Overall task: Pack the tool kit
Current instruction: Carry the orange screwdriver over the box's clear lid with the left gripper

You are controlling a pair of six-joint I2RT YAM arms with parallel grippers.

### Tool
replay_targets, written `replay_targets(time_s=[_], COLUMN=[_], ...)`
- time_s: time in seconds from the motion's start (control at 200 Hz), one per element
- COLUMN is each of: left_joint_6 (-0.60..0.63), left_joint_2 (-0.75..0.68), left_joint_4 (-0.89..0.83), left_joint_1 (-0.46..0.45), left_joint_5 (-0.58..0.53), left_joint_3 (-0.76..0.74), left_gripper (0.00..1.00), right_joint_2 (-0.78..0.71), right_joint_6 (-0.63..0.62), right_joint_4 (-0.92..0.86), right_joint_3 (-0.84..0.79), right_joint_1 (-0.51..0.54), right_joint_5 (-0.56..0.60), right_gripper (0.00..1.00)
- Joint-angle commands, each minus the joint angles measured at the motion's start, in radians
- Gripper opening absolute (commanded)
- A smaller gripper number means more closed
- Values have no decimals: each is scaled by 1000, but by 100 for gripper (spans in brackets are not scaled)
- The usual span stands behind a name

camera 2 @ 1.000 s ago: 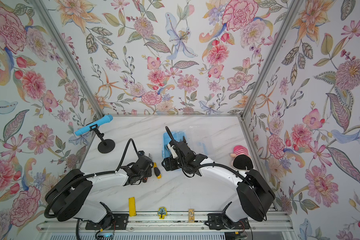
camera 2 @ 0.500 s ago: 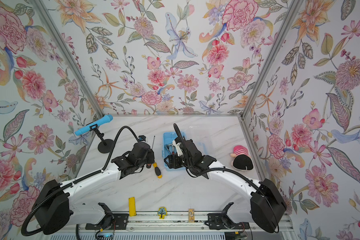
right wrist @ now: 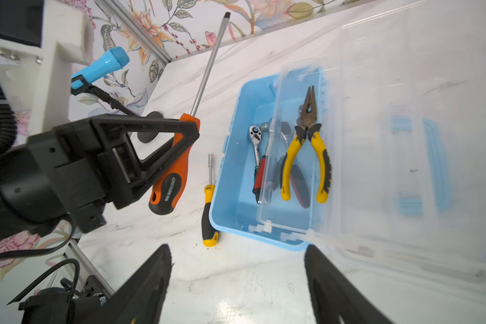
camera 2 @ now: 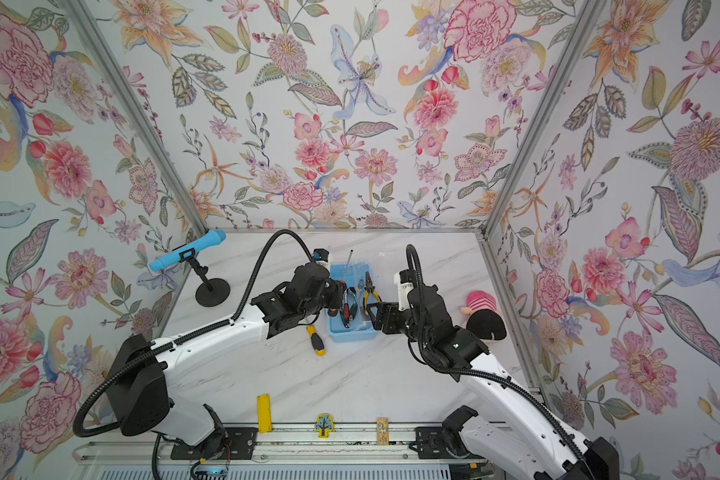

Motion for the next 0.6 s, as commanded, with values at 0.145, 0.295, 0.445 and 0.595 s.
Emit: replay_targets(time_s=[0.145,0.295,0.445,0.595], left_joint_6=[-114,-244,-258,-283], left_joint_2=[125,191,217,242], left_joint_4=[278,435,418,441], left_joint_1=[-54,-64,-65,-69], left_joint_5=[94,148,108,100], left_joint_3=[76,31,35,37], left_gripper=[0,0,0,0], right_joint_2=[-64,-59,-60,-65], right_joint_6=[0,-10,-9,-9], right_joint_4=[-67,-69,-69,-69], right_joint_3=[-62,-62,-69,-73], right_joint_1=[-119,-171,-176,-181], right_joint_5=[-49,-91,-93,-92], right_gripper=[76,76,76,76])
